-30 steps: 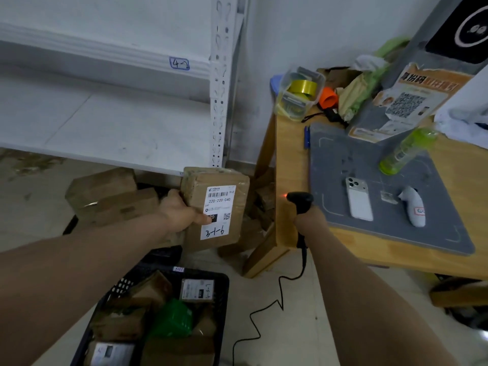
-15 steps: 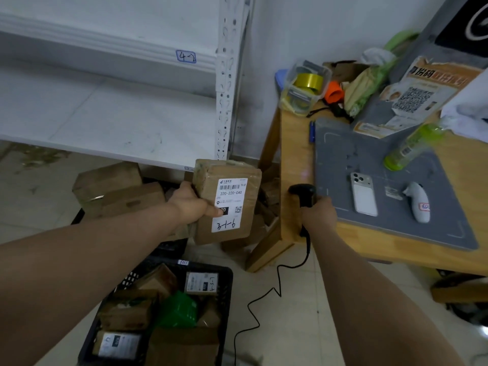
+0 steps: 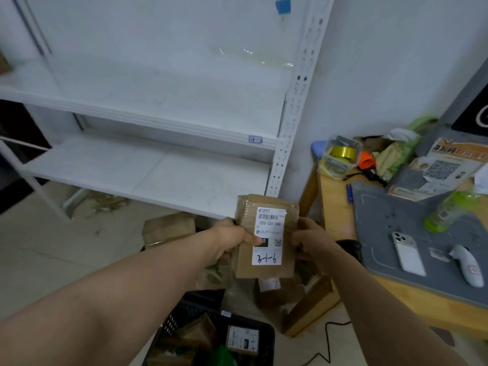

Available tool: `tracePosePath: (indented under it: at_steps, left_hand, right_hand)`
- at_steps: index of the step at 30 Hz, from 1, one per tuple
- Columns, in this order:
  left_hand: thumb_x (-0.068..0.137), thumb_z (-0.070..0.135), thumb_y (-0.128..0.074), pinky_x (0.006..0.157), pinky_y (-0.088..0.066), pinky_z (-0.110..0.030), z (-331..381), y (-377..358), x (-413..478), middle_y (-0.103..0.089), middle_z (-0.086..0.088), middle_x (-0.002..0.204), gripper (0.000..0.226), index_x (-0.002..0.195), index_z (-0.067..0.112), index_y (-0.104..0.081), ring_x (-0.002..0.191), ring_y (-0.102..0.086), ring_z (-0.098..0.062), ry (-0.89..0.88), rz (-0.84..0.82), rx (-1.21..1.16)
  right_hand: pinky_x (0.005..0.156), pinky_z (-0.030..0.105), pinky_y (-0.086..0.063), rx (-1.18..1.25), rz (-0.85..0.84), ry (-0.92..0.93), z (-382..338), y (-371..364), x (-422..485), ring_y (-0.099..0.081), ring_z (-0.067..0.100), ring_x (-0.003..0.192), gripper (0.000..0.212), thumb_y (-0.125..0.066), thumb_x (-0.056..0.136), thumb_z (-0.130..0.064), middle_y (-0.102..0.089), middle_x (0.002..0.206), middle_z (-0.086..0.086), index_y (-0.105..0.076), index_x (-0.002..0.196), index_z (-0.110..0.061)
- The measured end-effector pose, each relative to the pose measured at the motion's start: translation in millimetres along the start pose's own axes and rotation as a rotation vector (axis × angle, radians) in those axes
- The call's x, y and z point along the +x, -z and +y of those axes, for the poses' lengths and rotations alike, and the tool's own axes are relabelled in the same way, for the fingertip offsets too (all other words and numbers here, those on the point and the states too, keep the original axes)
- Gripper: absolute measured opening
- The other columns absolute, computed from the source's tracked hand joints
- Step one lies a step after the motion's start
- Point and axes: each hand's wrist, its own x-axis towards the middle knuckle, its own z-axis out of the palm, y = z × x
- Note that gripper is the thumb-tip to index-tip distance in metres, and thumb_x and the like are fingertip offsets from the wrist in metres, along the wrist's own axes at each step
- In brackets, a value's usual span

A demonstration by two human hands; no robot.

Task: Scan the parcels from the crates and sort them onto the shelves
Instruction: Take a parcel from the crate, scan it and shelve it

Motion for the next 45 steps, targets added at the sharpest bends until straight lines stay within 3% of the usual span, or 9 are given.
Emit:
tracePosePath:
  at_steps: [4,7,12,16,22,28,38,42,45]
  left_hand:
    - [0.069,0.027,-0.091,0.076,-0.062,-0.043,5.3,52.9,-32.4,-0.079,-0.002,0.097,0.057,0.119,0.017,-0.063,0.089,-0.074,-0.023,-0.046,0.009,-0.009]
    - [0.074,0.021,-0.088,0.056,-0.055,-0.029,3.6,107.8,-61.8,-0.078,-0.004,0.101,0.066,0.129,0.009,-0.054,0.085,-0.074,-0.02,-0.114,0.007,-0.079]
    - [0.072,0.018,-0.089,0.084,-0.058,-0.042,-25.2,233.6,-110.7,-0.07,-0.003,0.105,0.095,0.142,0.014,-0.024,0.092,-0.07,-0.02,-0.191,0.142,-0.197]
    - [0.073,0.018,-0.086,0.09,-0.057,-0.046,-56.2,365.2,-146.3,-0.076,-0.004,0.099,0.073,0.131,0.013,-0.041,0.09,-0.072,-0.02,-0.197,0.227,-0.216]
    - [0.083,0.015,-0.077,0.063,-0.05,-0.028,-96.6,528.9,-208.1,-0.079,-0.001,0.083,0.039,0.12,0.012,-0.066,0.076,-0.071,-0.018,-0.227,0.33,-0.228]
    - [0.097,0.018,-0.062,0.064,-0.048,-0.032,-119.4,630.1,-251.4,-0.074,-0.002,0.092,0.014,0.11,0.014,-0.067,0.084,-0.066,-0.018,-0.277,0.425,-0.317]
    - [0.062,0.017,-0.07,0.096,-0.048,-0.051,-124.9,747.1,-239.1,-0.071,-0.001,0.118,0.068,0.129,0.023,-0.058,0.113,-0.061,-0.024,-0.402,0.604,-0.415]
    - [0.079,0.001,-0.06,0.075,-0.048,-0.038,-98.1,773.9,-224.8,-0.072,-0.003,0.11,0.05,0.126,0.018,-0.059,0.102,-0.063,-0.021,-0.451,0.621,-0.451]
    - [0.087,-0.003,-0.055,0.086,-0.049,-0.045,-70.7,801.7,-193.6,-0.07,-0.002,0.113,0.044,0.123,0.021,-0.061,0.109,-0.06,-0.021,-0.478,0.599,-0.41]
  right_hand:
    - [0.083,0.044,-0.058,0.006,-0.062,0.061,-50.5,-33.8,-30.6,-0.067,0.03,0.102,0.045,-0.062,0.089,-0.001,-0.068,0.114,0.011,-0.05,0.127,-0.021]
    - [0.077,0.04,-0.058,-0.03,-0.059,0.13,-92.3,-80.1,-56.9,-0.069,0.027,0.099,0.04,-0.062,0.091,0.0,-0.069,0.111,0.012,-0.05,0.121,-0.023]
    - [0.065,0.031,-0.052,-0.103,-0.061,0.209,-156.8,-201.2,-89.5,-0.069,0.017,0.092,0.053,-0.067,0.088,-0.005,-0.073,0.108,0.003,-0.048,0.133,-0.025]
    - [0.067,0.032,-0.053,-0.151,-0.103,0.293,-211.4,-328.4,-119.4,-0.067,0.013,0.084,0.048,-0.066,0.091,-0.006,-0.072,0.101,-0.001,-0.047,0.132,-0.022]
    - [0.094,0.046,-0.054,-0.169,-0.153,0.39,-275.9,-495.1,-161.1,-0.067,0.019,0.09,0.04,-0.067,0.09,-0.011,-0.072,0.107,0.003,-0.048,0.123,-0.021]
    - [0.08,0.038,-0.053,-0.234,-0.223,0.466,-337.8,-590.0,-183.1,-0.065,0.016,0.085,0.042,-0.071,0.09,-0.018,-0.069,0.102,0.001,-0.045,0.123,-0.021]
    - [0.068,0.027,-0.049,-0.195,-0.278,0.696,-419.3,-681.6,-162.6,-0.065,0.02,0.097,0.076,-0.069,0.084,0.003,-0.066,0.119,0.006,-0.033,0.148,-0.014]
    - [0.066,0.024,-0.046,-0.152,-0.255,0.714,-440.4,-707.8,-124.4,-0.065,0.016,0.093,0.065,-0.066,0.082,0.007,-0.068,0.117,0.007,-0.044,0.141,-0.012]
    - [0.063,0.022,-0.042,-0.12,-0.219,0.71,-467.9,-717.2,-86.3,-0.063,0.013,0.088,0.061,-0.064,0.083,0.008,-0.069,0.118,0.007,-0.046,0.137,-0.012]
